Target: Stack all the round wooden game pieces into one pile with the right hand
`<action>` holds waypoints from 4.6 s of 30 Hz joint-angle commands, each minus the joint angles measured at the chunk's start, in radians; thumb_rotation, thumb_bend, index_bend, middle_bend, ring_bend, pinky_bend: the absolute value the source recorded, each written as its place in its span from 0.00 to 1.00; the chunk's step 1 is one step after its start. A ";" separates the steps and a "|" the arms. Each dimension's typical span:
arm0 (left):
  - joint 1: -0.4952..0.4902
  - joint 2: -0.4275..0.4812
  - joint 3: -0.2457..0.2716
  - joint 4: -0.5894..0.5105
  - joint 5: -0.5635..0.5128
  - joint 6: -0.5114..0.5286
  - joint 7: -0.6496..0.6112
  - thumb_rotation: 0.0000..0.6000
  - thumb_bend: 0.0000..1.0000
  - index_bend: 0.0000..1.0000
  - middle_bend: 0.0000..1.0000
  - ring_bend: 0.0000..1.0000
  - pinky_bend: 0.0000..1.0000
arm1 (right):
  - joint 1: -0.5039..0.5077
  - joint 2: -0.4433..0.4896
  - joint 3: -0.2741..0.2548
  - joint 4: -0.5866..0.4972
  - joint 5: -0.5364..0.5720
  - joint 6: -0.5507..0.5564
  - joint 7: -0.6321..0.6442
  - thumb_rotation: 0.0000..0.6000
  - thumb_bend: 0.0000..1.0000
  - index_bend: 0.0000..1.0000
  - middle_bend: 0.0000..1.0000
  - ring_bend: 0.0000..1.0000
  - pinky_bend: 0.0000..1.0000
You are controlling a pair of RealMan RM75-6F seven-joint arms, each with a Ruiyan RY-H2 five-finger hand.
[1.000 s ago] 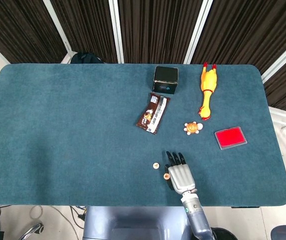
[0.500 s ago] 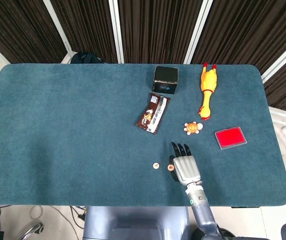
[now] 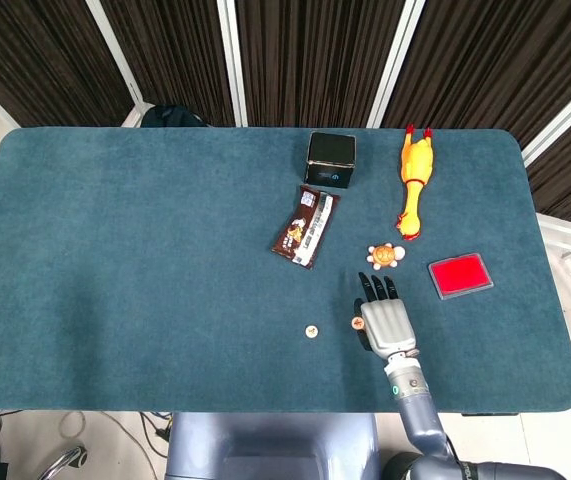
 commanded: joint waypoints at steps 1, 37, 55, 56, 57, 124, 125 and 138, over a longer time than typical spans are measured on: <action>0.000 0.000 0.000 0.000 0.000 0.000 0.001 1.00 0.19 0.13 0.00 0.00 0.04 | 0.002 0.008 -0.004 -0.001 0.008 0.001 -0.001 1.00 0.42 0.50 0.00 0.00 0.00; 0.000 -0.003 0.001 0.001 0.000 0.000 0.004 1.00 0.19 0.13 0.00 0.00 0.04 | -0.008 0.001 -0.058 0.007 0.015 0.043 0.028 1.00 0.42 0.50 0.00 0.00 0.00; 0.000 -0.003 0.002 0.002 0.002 0.000 0.003 1.00 0.19 0.13 0.00 0.00 0.04 | -0.004 0.004 -0.063 0.003 0.012 0.046 0.030 1.00 0.42 0.50 0.00 0.00 0.00; 0.000 -0.003 0.002 0.002 0.002 0.001 0.003 1.00 0.19 0.13 0.00 0.00 0.04 | -0.004 0.004 -0.063 0.003 0.012 0.047 0.030 1.00 0.42 0.50 0.00 0.00 0.00; 0.000 -0.003 0.002 0.003 0.003 0.001 0.005 1.00 0.19 0.13 0.00 0.00 0.04 | -0.004 0.005 -0.063 0.004 0.013 0.047 0.030 1.00 0.42 0.50 0.00 0.00 0.00; 0.002 -0.004 0.001 0.003 0.003 0.004 0.007 1.00 0.19 0.13 0.00 0.00 0.04 | 0.000 0.014 -0.075 -0.029 0.010 0.065 0.026 1.00 0.42 0.45 0.00 0.00 0.00; 0.002 -0.004 0.001 0.003 0.003 0.004 0.007 1.00 0.19 0.13 0.00 0.00 0.04 | 0.001 0.014 -0.075 -0.031 0.010 0.065 0.023 1.00 0.42 0.44 0.00 0.00 0.00; 0.003 -0.001 0.002 -0.005 0.005 0.004 -0.001 1.00 0.19 0.13 0.00 0.00 0.04 | 0.035 -0.023 -0.071 -0.095 0.022 0.067 -0.058 1.00 0.42 0.39 0.00 0.00 0.00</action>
